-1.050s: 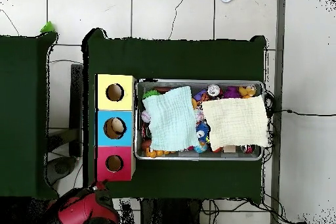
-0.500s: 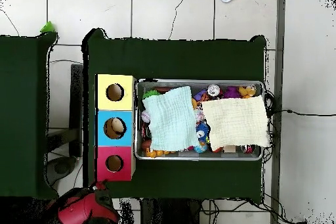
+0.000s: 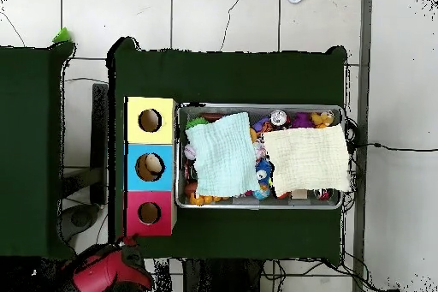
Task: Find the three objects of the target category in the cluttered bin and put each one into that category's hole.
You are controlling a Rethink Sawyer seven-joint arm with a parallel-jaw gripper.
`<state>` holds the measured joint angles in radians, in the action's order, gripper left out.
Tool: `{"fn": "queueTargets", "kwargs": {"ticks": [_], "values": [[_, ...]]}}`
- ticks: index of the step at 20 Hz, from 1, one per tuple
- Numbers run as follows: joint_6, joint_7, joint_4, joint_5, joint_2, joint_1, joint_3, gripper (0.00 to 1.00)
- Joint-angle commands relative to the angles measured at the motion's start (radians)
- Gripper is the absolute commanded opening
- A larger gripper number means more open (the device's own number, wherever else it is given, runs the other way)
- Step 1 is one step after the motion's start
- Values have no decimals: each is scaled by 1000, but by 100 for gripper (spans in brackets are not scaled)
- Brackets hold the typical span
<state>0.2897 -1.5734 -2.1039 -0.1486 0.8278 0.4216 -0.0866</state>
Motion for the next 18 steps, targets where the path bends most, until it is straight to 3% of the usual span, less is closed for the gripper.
{"fn": "queueTargets", "kwargs": {"ticks": [1, 10, 14, 18], "values": [[97, -115, 145, 13, -28, 27, 83, 100], [78, -40, 207, -58, -86, 20, 80, 100], [36, -13, 206, -91, -108, -24, 97, 100], [23, -24, 204, -118, -115, -19, 99, 100]]}}
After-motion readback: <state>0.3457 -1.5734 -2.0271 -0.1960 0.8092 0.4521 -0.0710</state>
